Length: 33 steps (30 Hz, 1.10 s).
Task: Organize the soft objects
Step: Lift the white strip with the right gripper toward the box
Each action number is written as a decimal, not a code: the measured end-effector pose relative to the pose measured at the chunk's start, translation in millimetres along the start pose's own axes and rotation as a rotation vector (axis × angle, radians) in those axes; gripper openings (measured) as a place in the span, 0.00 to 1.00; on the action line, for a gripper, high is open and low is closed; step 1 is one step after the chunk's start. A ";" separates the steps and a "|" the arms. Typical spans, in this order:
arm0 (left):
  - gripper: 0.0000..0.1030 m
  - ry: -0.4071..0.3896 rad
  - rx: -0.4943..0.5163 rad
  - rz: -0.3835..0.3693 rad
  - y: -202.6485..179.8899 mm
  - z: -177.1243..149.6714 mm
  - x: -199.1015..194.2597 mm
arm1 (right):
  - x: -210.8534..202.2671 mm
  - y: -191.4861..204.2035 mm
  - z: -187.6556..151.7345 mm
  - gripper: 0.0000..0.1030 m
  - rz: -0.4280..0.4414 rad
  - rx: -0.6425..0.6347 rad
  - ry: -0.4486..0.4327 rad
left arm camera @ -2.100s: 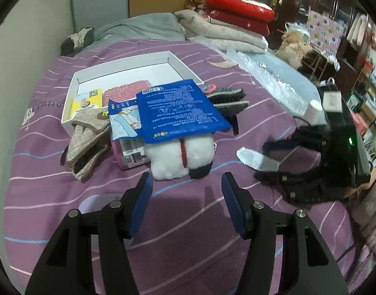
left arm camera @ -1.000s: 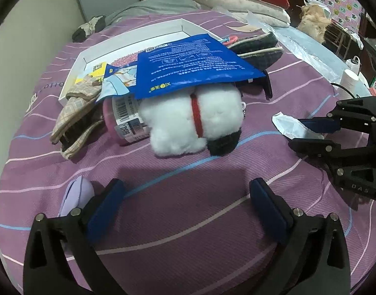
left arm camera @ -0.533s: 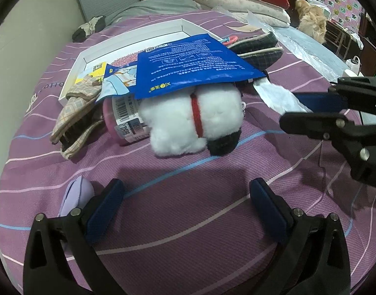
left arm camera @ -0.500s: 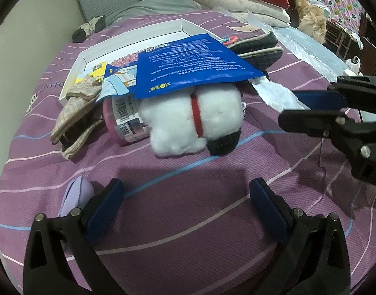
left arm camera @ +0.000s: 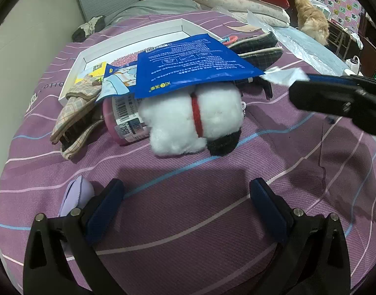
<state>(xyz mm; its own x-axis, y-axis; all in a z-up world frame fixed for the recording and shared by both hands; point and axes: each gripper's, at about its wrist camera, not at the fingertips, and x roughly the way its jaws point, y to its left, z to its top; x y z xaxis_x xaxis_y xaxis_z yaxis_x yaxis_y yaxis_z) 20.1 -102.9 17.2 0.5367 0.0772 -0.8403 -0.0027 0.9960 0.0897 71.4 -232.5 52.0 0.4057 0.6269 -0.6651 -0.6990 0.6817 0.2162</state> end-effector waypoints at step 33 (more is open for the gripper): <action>0.87 -0.123 -0.053 -0.193 1.5 -0.9 -22.7 | -22.8 26.7 -19.7 0.20 -0.123 0.152 -0.088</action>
<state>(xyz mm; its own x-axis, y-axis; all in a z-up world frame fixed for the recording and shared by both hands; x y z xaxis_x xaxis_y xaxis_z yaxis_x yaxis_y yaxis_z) 7.2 -103.1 36.0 0.6302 -0.1174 -0.7675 0.0671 0.9930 -0.0968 31.9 -236.0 58.9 0.5372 0.5615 -0.6294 -0.5468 0.8000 0.2469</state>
